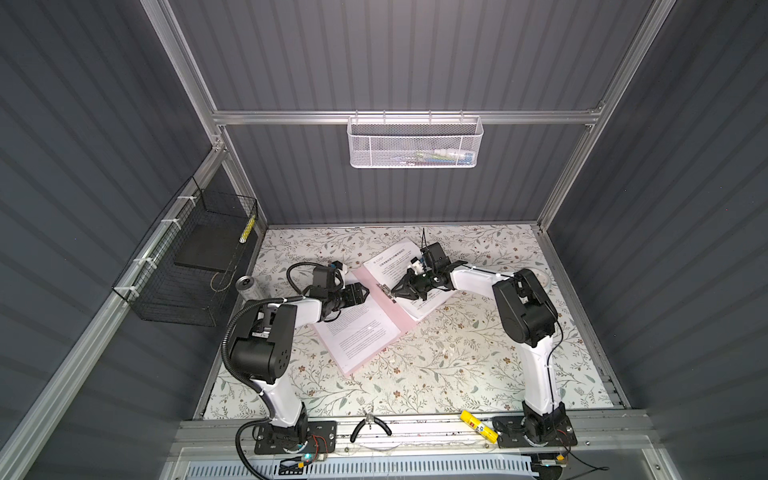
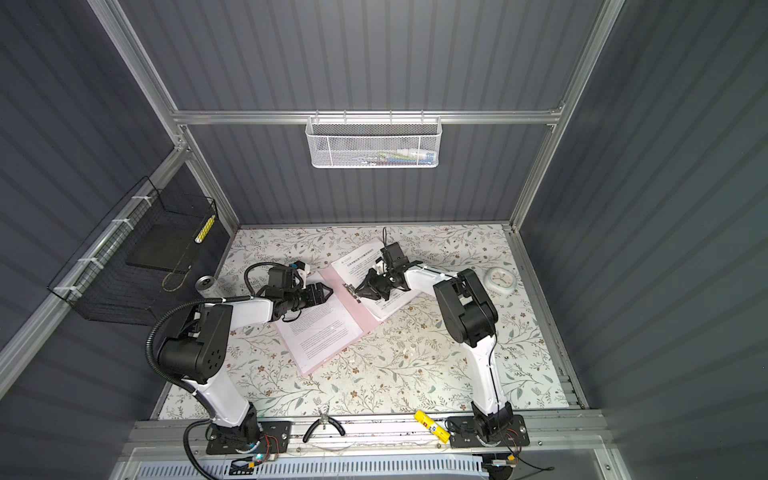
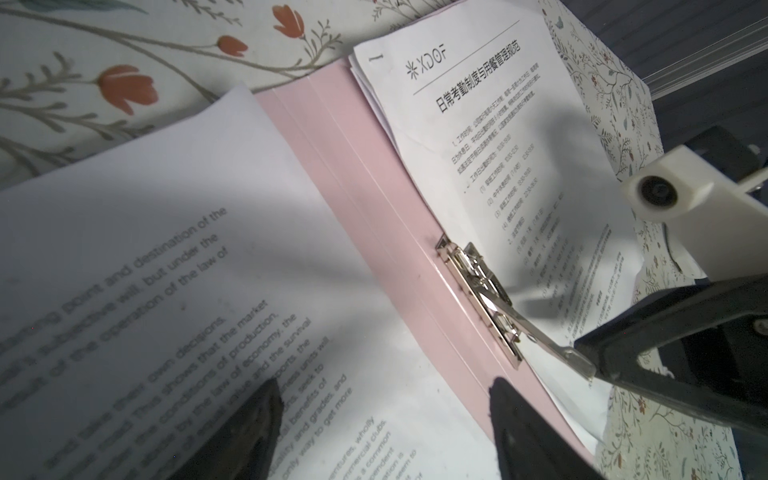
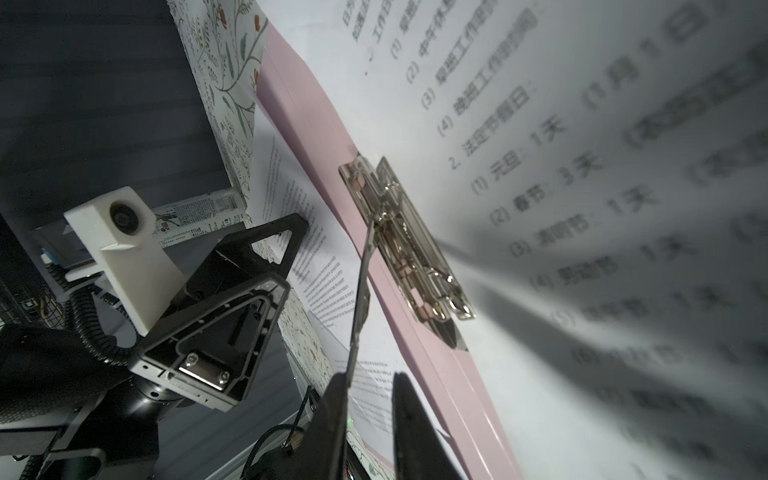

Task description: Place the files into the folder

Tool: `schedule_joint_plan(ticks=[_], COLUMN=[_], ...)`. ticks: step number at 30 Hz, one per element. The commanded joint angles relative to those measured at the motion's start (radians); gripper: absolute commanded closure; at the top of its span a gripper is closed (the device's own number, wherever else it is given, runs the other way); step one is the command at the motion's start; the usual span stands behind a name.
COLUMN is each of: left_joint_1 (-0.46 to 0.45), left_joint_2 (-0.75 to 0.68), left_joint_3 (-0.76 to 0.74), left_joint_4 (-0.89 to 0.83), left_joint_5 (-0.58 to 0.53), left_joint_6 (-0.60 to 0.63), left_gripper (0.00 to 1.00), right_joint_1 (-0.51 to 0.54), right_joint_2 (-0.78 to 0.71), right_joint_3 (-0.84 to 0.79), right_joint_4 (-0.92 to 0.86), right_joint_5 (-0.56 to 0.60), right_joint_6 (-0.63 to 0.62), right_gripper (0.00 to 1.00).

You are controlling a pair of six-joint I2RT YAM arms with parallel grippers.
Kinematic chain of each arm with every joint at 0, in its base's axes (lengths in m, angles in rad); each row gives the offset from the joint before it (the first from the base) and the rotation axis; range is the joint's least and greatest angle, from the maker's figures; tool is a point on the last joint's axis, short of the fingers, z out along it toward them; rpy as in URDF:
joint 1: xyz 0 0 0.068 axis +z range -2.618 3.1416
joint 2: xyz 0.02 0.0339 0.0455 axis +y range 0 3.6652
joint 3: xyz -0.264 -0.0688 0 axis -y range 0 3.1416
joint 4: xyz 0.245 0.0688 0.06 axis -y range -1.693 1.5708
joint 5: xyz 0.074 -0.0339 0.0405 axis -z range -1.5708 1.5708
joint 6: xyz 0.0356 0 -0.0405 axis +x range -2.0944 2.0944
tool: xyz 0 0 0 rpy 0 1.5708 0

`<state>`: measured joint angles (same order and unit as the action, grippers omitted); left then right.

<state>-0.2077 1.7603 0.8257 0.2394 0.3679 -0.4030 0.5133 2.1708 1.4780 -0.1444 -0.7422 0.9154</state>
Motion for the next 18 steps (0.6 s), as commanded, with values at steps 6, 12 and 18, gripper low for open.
schedule_joint_plan(ticks=[6, 12, 18], left_joint_1=[0.007, 0.006, 0.006], left_joint_2=[0.017, 0.019, 0.023], left_joint_3=[0.007, 0.010, 0.010], left_joint_4=[-0.002, -0.002, 0.008], left_joint_5=[0.025, 0.025, 0.029], left_joint_6=[-0.006, -0.005, -0.011], left_gripper=[0.21, 0.21, 0.21], right_joint_1=[0.003, 0.005, 0.010], right_joint_2=[0.030, 0.036, 0.048], right_joint_3=[0.039, 0.051, 0.060], right_joint_4=[-0.011, -0.010, -0.012], right_joint_5=[-0.019, -0.023, -0.029], right_joint_6=[-0.009, -0.008, -0.011], right_gripper=[0.79, 0.80, 0.81])
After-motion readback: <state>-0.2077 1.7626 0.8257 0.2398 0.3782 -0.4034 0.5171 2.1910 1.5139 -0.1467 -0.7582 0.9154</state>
